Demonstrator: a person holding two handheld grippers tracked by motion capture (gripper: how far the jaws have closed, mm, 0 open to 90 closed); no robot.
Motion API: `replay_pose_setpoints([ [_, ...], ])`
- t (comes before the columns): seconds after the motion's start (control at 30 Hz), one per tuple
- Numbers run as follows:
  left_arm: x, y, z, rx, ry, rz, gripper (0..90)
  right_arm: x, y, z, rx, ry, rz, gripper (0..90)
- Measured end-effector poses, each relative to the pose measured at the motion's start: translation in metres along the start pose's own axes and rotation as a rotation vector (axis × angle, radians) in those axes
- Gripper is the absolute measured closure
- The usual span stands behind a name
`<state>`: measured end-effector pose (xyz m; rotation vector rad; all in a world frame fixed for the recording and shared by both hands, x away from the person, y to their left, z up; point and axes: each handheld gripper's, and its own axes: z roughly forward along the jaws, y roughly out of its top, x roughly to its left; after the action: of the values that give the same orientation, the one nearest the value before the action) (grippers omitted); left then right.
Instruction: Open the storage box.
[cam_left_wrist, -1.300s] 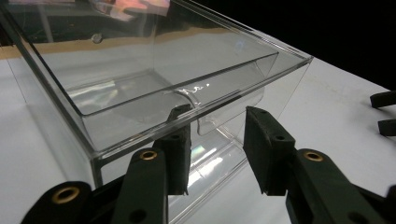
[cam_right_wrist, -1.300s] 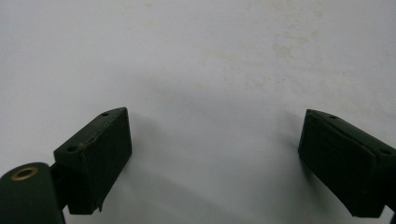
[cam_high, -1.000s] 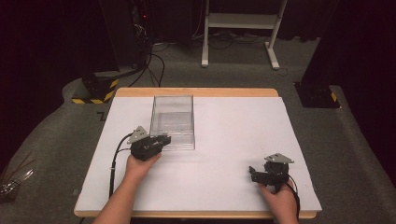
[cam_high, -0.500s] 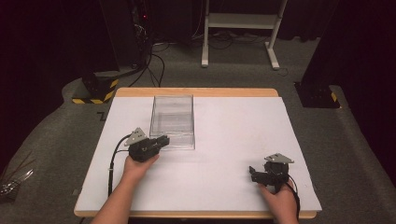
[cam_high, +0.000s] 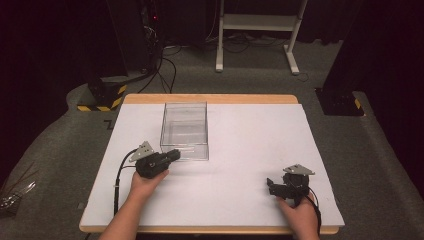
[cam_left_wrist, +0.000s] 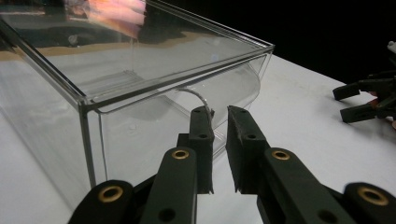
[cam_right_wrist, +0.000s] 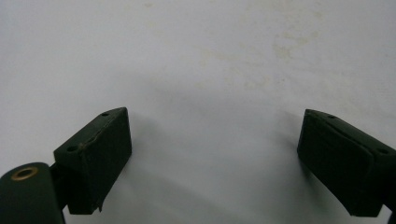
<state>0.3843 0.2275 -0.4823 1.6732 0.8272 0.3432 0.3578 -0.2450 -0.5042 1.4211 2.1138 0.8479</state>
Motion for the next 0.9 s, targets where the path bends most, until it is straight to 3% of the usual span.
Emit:
replay_pose_setpoints([
  [0.9,-0.014,-0.010,-0.016,-0.005,-0.043,0.023,82.6,0.000,0.000,0.000,0.000,0.000,-0.001,10.2],
])
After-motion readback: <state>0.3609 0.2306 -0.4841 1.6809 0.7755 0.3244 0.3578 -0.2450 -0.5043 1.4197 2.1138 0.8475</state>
